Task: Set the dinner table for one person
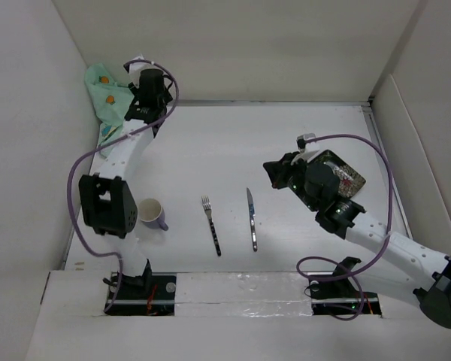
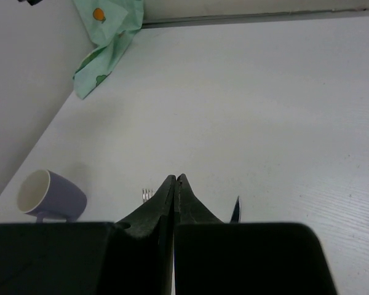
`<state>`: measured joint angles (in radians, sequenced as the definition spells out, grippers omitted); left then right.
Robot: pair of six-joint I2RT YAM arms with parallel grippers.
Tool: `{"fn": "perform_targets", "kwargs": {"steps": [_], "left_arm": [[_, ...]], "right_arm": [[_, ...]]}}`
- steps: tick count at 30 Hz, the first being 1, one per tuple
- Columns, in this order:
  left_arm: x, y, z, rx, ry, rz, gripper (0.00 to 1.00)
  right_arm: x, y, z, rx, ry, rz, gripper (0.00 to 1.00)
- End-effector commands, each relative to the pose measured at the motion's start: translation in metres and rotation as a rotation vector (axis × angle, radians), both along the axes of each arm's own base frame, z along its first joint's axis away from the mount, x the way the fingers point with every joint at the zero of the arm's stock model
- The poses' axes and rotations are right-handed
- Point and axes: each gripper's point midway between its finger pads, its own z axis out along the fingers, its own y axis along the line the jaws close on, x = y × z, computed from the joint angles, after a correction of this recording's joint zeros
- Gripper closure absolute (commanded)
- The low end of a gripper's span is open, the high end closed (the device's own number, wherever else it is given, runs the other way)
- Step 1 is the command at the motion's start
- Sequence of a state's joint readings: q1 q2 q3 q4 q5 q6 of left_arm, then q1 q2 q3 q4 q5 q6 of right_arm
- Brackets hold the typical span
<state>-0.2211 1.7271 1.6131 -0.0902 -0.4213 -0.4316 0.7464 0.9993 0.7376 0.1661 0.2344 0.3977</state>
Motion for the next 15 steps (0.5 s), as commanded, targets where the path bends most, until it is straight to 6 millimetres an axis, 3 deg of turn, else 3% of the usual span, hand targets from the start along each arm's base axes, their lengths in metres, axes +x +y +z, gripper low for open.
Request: {"fn": "perform_targets", "kwargs": {"steps": [1,2,5,6,8,9,10,15], "left_arm": [[0.021,0.037,-0.032,0.113,0.145,0.016,0.57],[0.029,0.042,-0.038,0.129,0.159,0.007,0.47],[0.049,0.075,-0.062,0.164,0.216,0.066,0.36],[0.052,0.083,-0.069,0.166,0.233,0.08,0.35],[0.064,0.109,-0.09,0.178,0.265,0.098,0.3],[0.065,0.109,-0.089,0.177,0.257,0.099,0.3],[0.069,0.114,-0.097,0.186,0.269,0.098,0.29],[0.081,0.13,-0.116,0.359,0.334,0.084,0.25]], "right_arm": [[0.002,0.003,0.017,0.055,-0.043,0.009,1.0],[0.002,0.005,0.017,0.055,-0.045,0.02,1.0],[0.002,0.011,0.014,0.046,-0.042,0.043,0.92],[0.004,0.012,0.012,0.035,-0.04,0.044,0.86],[0.006,0.016,0.007,0.017,-0.03,0.053,0.6],[0.006,0.015,0.006,0.012,-0.031,0.054,0.6],[0.005,0.018,0.006,0.009,-0.029,0.069,0.52],[0.002,0.025,0.008,0.008,-0.035,0.108,0.46]]}}
